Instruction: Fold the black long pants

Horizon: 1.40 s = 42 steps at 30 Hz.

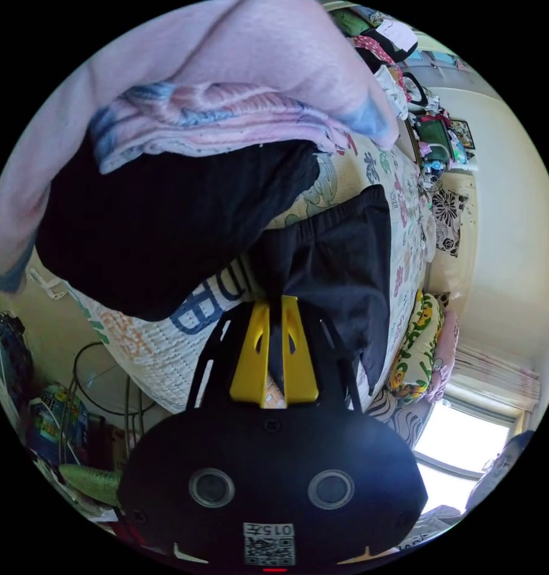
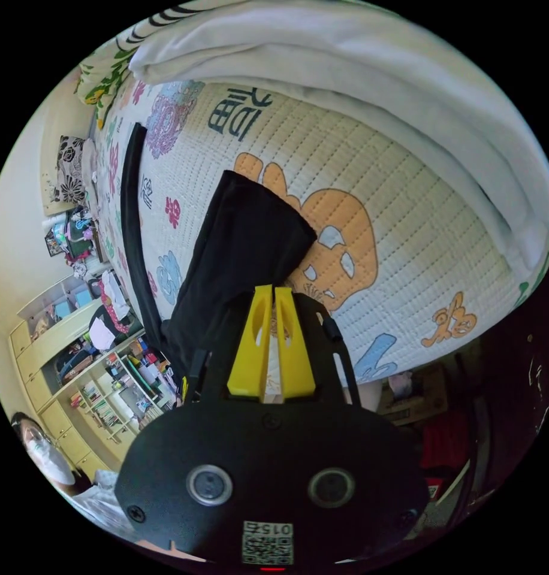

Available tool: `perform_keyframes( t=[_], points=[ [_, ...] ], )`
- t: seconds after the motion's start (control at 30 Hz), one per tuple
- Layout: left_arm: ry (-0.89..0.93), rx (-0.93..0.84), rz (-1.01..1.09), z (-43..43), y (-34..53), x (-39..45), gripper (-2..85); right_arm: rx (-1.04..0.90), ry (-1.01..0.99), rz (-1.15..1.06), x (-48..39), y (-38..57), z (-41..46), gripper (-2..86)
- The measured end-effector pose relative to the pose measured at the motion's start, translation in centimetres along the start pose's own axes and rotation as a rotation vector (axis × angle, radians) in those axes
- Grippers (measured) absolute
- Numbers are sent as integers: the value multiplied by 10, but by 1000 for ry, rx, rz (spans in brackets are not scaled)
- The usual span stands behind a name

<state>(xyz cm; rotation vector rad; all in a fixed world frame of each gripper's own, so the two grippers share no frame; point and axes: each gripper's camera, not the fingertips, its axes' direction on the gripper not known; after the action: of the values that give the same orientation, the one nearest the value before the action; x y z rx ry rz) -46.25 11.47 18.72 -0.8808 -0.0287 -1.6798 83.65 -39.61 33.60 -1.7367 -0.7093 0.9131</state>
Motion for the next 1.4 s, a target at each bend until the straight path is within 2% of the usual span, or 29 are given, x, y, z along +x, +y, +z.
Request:
perform_keyframes(
  t=[0.27,0.43,0.53,0.7,0.9,1.03,1.23,1.4],
  points=[
    [28,-56,54,-31,-24,11,5,-3,46,-16,-47,14,-14,-10],
    [11,-159,130,-38,-36,25,47,13,69,-50,-89,21,-26,-10],
    [41,-139,92,-44,-41,25,48,14,85,-60,-115,23,-24,-10],
    [67,-127,107,-56,-43,40,1,17,96,-76,-157,23,-21,-8],
    [180,-80,100,-88,-46,88,-6,41,0,-99,-218,13,-44,-7],
    [214,-67,101,-93,-59,135,-7,23,-50,-134,-273,-19,-56,-8],
    [292,-76,76,-58,-91,207,-8,-37,15,-200,-366,-87,-36,-9],
    [205,-64,92,-15,-115,263,-7,-39,115,-173,-432,-147,12,-10]
  ],
)
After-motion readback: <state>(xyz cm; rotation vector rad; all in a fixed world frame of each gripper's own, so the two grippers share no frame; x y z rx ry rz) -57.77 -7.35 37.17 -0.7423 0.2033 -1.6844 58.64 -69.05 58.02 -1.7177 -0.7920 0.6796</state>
